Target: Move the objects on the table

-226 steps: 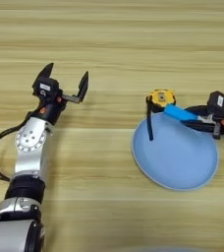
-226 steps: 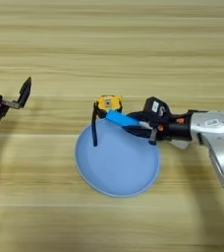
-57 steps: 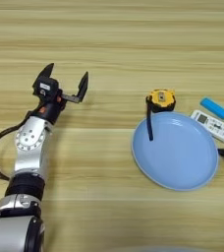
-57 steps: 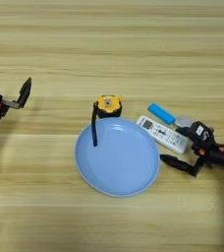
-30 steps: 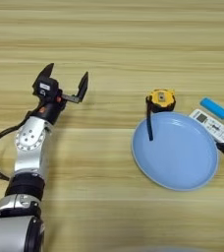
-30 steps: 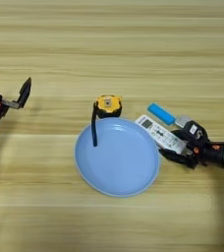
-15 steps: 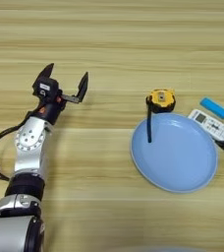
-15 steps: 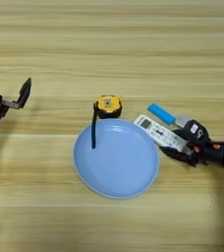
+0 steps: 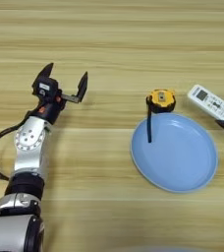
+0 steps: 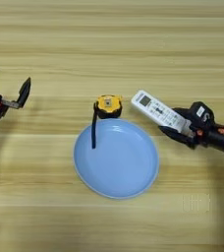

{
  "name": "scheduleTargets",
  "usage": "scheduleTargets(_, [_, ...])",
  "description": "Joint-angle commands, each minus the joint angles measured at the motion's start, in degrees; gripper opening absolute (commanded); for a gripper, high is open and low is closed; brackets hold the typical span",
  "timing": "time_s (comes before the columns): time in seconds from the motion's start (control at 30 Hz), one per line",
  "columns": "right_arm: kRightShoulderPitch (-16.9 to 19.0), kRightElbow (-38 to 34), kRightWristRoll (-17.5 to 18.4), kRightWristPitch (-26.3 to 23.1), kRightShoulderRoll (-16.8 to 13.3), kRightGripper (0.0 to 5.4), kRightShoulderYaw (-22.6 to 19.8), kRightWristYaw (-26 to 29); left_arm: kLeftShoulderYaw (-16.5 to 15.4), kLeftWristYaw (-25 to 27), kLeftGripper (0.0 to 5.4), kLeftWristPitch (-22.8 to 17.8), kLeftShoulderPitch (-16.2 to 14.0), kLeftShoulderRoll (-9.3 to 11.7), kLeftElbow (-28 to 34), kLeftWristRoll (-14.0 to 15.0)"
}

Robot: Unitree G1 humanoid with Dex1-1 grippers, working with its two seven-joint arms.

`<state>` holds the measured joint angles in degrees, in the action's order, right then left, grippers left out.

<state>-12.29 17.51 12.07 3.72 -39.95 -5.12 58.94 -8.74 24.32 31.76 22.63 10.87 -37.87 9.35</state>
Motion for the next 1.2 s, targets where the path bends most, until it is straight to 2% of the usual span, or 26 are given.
scheduleTargets(0.03, [1.6,-6.0,1.0,-1.7,-0.6,2.92,-0.2,-0.5,0.0,0.2,5.4,0.2,1.1,0.7,-0.3,0.3])
scheduleTargets(0.3, [3.1,-17.0,0.8,-4.9,0.0,2.92,2.9,-0.8,0.1,0.1,5.4,0.2,0.9,0.5,0.0,0.2])
scheduleTargets(0.47, [2.5,-20.4,0.0,-6.6,0.5,2.92,6.4,-0.7,0.2,0.0,5.4,0.2,0.8,0.3,0.1,0.1])
scheduleTargets(0.87, [1.0,-17.9,-2.5,-8.3,2.5,2.92,15.2,1.5,0.3,-0.3,5.4,0.2,0.3,0.2,0.9,0.1])
scheduleTargets(1.2, [1.9,-14.2,-4.7,-8.1,2.4,2.91,17.9,2.0,0.3,-0.3,5.4,0.1,0.1,0.2,1.0,0.2])
